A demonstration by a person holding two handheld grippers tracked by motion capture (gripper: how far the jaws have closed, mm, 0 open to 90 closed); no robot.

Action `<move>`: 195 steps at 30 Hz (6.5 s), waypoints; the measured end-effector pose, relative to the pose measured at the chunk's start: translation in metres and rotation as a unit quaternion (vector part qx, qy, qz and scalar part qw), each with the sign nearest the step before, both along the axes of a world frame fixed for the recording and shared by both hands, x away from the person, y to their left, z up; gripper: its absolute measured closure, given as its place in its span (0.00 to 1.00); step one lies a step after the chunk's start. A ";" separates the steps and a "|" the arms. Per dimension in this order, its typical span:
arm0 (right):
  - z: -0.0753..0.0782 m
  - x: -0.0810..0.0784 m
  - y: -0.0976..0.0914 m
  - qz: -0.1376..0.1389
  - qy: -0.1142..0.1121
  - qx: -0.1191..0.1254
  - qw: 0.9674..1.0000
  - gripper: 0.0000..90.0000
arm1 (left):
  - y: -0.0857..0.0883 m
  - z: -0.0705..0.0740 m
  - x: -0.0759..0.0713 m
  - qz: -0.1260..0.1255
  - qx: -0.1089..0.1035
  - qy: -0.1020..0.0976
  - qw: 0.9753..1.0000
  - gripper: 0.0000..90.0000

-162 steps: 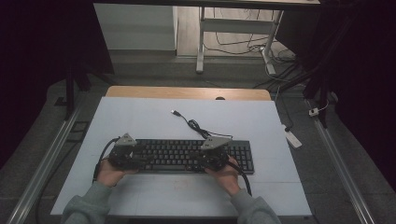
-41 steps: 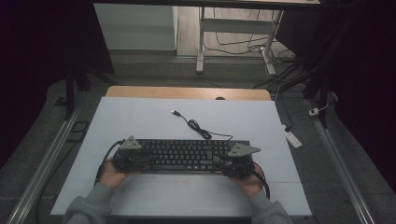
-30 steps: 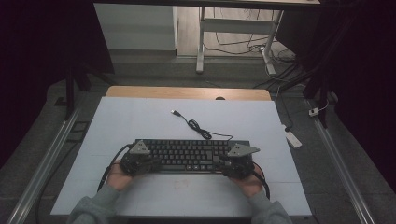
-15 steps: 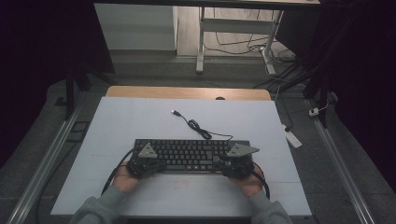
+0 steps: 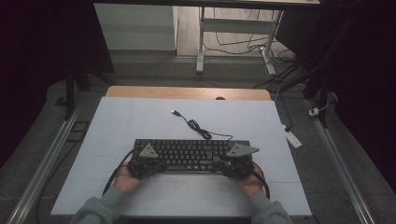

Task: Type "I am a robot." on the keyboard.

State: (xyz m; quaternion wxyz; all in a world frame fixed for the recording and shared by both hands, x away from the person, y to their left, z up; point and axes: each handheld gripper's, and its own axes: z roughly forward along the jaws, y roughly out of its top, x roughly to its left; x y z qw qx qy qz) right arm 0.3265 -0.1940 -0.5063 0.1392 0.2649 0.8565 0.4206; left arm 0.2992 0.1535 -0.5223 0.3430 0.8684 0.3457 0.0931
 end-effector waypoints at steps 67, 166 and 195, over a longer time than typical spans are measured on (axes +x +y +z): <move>-0.001 0.001 0.000 0.000 -0.002 -0.005 1.000 0.64 | 0.062 0.020 0.005 0.104 -0.038 -0.026 0.994 0.95; 0.003 -0.009 -0.022 -0.013 -0.010 0.014 1.000 0.60 | 0.038 0.026 0.000 0.040 -0.094 -0.036 0.994 0.59; 0.002 -0.008 -0.021 -0.012 -0.009 0.008 1.000 0.60 | -0.002 0.010 -0.002 -0.018 -0.032 -0.022 0.999 0.99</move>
